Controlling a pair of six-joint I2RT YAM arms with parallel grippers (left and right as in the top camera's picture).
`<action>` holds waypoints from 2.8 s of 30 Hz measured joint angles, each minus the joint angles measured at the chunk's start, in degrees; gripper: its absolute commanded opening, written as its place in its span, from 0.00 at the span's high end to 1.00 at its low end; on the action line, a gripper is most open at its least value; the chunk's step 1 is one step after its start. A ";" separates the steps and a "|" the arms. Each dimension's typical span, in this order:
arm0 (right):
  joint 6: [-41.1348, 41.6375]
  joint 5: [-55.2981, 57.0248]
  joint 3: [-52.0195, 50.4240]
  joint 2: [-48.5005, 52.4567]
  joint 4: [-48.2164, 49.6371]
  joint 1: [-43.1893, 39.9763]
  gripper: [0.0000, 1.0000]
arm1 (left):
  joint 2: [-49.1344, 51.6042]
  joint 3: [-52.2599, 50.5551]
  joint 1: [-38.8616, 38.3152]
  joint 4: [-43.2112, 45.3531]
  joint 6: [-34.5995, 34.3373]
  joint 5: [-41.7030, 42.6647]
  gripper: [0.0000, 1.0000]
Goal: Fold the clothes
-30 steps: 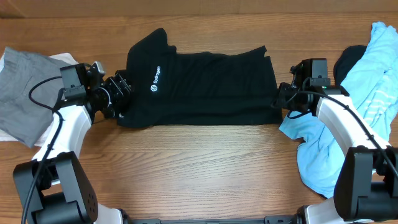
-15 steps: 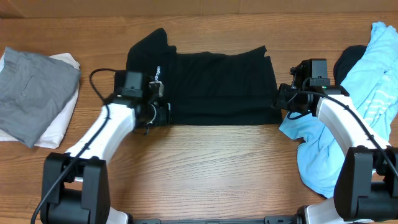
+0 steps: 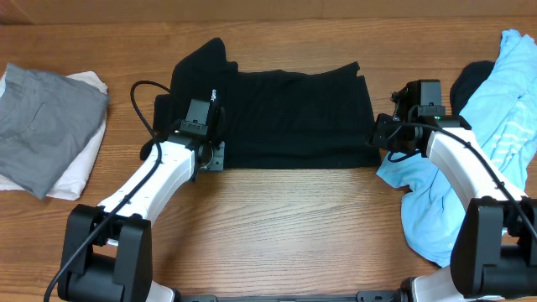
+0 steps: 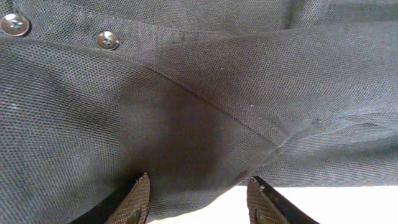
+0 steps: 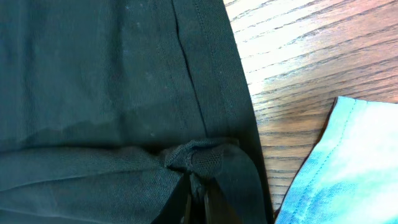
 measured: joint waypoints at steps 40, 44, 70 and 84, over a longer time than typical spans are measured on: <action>0.00 0.00 0.00 0.00 0.00 -0.02 0.96 | 5.38 -0.04 -4.39 -1.88 3.78 -7.63 0.96; 0.00 0.00 0.00 0.00 0.00 -0.02 0.96 | 5.38 2.08 -4.39 -4.66 3.76 -9.42 0.96; -0.48 0.15 0.00 0.87 11.39 -0.02 0.37 | 9.38 10.21 -3.50 9.14 -0.66 -15.47 0.59; -0.20 3.82 0.15 1.01 -1.73 -0.04 0.49 | 9.38 15.47 0.13 7.41 -4.22 -22.64 0.37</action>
